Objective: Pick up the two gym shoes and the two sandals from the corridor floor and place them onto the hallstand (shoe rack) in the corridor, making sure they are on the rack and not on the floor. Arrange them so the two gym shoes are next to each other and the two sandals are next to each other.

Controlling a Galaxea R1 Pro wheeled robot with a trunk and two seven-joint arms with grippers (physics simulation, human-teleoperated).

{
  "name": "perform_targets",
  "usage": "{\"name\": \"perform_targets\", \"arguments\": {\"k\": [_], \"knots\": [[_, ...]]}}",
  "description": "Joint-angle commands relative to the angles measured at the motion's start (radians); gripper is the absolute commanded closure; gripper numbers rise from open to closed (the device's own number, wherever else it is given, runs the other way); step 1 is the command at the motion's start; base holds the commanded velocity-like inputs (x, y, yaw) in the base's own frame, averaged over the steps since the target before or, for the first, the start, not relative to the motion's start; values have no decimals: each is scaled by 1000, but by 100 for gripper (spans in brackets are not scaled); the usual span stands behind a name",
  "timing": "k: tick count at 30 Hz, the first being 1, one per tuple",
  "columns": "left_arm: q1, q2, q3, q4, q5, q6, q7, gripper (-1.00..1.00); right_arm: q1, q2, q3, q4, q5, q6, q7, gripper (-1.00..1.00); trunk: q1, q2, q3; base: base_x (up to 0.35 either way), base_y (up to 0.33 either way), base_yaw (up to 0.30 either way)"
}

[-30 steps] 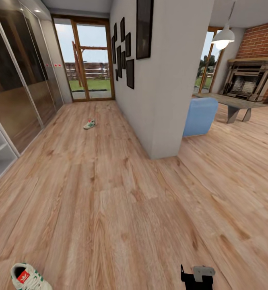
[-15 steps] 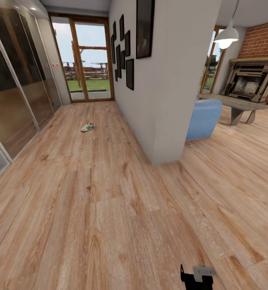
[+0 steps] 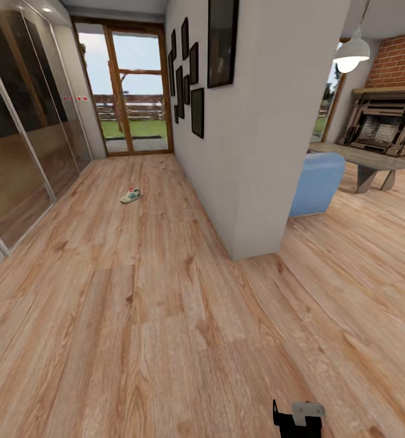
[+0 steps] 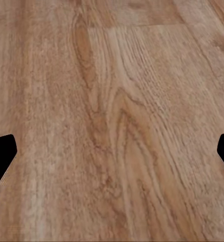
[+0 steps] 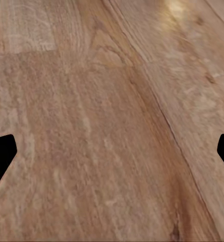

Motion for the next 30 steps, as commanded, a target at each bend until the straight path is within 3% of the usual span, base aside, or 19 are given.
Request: {"name": "perform_targets", "arguments": {"k": [1,30], "knots": [[0,0,2,-1,10,2,-10,-100,-1,0,-3,1,11,-1,-7,-100,1,0,-1,340,0,124],[0,0,2,-2,10,2,-10,-100,-1,0,-3,1,11,-1,-7,-100,1,0,-1,339,-63,264]]}}
